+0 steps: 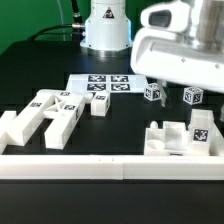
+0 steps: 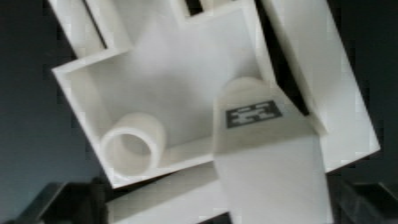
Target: Assemble chair
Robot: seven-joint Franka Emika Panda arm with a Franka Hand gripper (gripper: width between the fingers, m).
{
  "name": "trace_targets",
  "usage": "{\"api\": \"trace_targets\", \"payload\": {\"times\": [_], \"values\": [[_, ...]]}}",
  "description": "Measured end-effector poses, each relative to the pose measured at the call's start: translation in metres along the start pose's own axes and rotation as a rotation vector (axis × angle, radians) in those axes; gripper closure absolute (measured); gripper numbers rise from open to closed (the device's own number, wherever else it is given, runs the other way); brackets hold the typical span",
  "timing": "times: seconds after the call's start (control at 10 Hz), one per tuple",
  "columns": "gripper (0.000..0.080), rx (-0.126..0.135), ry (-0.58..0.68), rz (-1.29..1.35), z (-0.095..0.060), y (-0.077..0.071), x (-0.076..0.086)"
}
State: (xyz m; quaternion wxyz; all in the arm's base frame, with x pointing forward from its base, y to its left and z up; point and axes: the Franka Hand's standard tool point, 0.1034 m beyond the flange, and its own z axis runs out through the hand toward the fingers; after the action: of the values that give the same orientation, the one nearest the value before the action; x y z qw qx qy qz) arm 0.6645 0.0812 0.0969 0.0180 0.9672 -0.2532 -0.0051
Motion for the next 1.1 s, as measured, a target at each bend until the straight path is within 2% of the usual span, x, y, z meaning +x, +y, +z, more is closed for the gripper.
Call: {"api": "trace_targets", "payload": {"times": [0.6,0.7,0.8,0.9,1.1], "values": [[0.0151,0.001,-0.002,-0.007,-0.001,-0.003,-0.004],[0.0151,0.013,0.011,-0.042,-0.005,0.001,-0.007],[0.0151,0.026,0.021,-0.082,-0.012,0.014,-0.013],[0.0151,0.039,0.02,-0.108,-0.019,0.033,-0.02],[0.0151,0.032,0.027,-0.163,-0.015,0.075,-0.023]]}}
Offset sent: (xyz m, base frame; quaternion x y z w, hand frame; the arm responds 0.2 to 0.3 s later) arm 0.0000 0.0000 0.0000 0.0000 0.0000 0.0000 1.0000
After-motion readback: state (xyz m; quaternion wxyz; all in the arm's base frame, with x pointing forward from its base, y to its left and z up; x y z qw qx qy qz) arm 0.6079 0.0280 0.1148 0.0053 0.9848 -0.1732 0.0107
